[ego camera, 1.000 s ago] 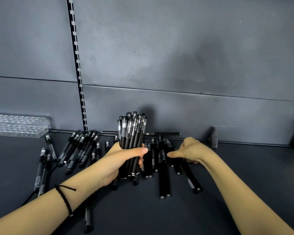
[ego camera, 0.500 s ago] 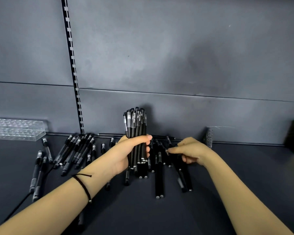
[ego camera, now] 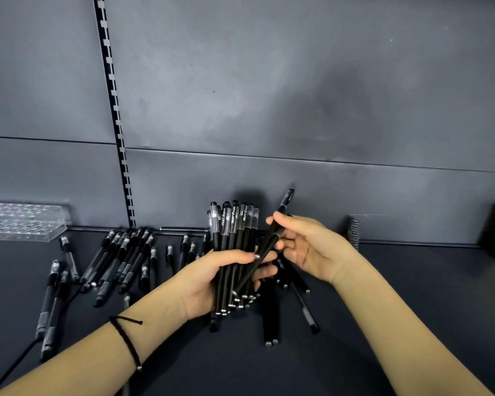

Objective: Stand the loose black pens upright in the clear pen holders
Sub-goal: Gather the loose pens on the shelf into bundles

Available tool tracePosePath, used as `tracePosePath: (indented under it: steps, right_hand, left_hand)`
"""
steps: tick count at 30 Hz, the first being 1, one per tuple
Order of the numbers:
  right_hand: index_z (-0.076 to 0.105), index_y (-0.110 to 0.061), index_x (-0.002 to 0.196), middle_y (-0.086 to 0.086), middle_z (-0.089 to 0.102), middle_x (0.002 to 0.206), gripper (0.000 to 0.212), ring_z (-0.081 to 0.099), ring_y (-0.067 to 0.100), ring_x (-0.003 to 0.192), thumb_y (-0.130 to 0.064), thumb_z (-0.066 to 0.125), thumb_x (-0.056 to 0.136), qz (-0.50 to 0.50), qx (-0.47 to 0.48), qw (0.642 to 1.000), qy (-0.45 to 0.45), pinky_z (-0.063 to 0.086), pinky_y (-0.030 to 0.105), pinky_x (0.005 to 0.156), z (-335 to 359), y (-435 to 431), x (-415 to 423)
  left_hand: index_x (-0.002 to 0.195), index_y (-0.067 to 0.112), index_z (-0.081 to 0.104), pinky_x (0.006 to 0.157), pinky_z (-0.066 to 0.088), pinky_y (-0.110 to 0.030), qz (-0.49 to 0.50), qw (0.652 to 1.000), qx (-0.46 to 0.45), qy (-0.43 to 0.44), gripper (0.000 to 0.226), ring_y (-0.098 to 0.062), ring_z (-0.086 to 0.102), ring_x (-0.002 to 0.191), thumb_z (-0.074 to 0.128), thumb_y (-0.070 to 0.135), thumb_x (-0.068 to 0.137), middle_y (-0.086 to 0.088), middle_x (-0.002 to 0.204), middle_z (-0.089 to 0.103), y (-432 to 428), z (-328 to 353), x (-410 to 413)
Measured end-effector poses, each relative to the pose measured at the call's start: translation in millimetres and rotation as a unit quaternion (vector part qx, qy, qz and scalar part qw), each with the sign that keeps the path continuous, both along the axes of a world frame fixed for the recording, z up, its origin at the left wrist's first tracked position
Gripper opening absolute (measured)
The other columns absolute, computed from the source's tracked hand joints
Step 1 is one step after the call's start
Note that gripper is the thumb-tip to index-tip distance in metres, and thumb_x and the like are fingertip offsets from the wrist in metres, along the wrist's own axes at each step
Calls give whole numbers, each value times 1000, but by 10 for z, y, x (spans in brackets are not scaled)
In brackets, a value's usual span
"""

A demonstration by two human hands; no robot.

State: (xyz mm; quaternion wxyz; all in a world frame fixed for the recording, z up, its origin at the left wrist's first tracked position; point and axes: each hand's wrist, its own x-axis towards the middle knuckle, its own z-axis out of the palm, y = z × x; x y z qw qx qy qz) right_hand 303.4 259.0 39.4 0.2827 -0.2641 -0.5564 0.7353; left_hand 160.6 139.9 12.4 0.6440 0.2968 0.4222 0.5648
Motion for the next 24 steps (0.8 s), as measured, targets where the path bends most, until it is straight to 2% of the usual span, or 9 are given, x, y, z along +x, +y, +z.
tracePosePath:
  steps: [2, 6, 9, 13, 15, 17, 20, 24]
  right_hand:
    - [67, -4, 91, 3, 63, 62, 15, 51, 8, 47, -19, 65, 86, 21, 36, 999, 6, 40, 16, 40, -12, -49, -33]
    - [64, -6, 81, 0, 62, 59, 14, 51, 6, 46, -19, 65, 83, 55, 111, 992, -5, 37, 15, 39, 10, -79, 0]
    - [62, -10, 72, -2, 55, 52, 18, 45, 6, 41, -15, 65, 88, 50, 168, 984, -43, 33, 15, 37, 9, -107, 14]
    - [65, -17, 67, 0, 48, 53, 20, 38, 13, 49, -27, 76, 80, 21, 235, 969, -76, 31, 18, 41, -37, -127, -30]
    - [65, -14, 74, 0, 47, 54, 24, 37, 14, 51, -33, 79, 73, 16, 233, 970, -71, 32, 19, 42, -36, -130, -38]
    - [65, -9, 86, 1, 51, 56, 33, 39, 15, 53, -33, 80, 68, 22, 205, 977, -52, 34, 19, 43, -31, -130, -32]
    - [68, -6, 97, 2, 60, 69, 18, 51, 9, 56, -11, 73, 80, -3, 165, 986, 12, 40, 17, 45, -31, -140, -38]
    - [68, -9, 97, -1, 61, 72, 14, 51, 6, 55, -4, 70, 83, -92, 133, 983, 81, 42, 17, 48, -37, -108, -40]
  left_hand:
    - [106, 9, 76, 72, 58, -27, -29, 999, 18, -3, 32, -25, 68, 108, 59, 14, 79, -10, 120, 69, -23, -3, 15]
    - [105, 11, 76, 74, 58, -28, -39, 999, 25, -8, 31, -25, 68, 107, 58, 23, 83, -12, 121, 69, -40, -2, 6]
    - [102, 10, 77, 72, 58, -29, -41, 999, 26, 25, 30, -21, 72, 94, 60, 23, 82, -12, 116, 71, -55, -1, 4]
    - [83, 9, 80, 64, 57, -28, -19, 997, 15, 70, 19, -16, 72, 72, 68, 18, 71, -7, 88, 75, -73, -10, 25]
    - [81, 9, 80, 62, 58, -27, -10, 997, 18, 73, 12, -16, 70, 68, 72, 14, 73, -7, 79, 73, -71, -7, 23]
    - [84, 10, 79, 63, 58, -28, -8, 997, 33, 67, 11, -17, 70, 69, 77, 9, 73, -6, 78, 72, -67, 2, 15]
    - [91, 9, 77, 64, 58, -29, -18, 997, 41, 62, 23, -16, 70, 72, 70, 7, 69, -6, 83, 73, -66, 0, 5]
    - [98, 4, 76, 67, 58, -32, -40, 998, 28, 32, 31, -19, 71, 75, 71, 2, 68, -10, 99, 74, -73, -30, 24]
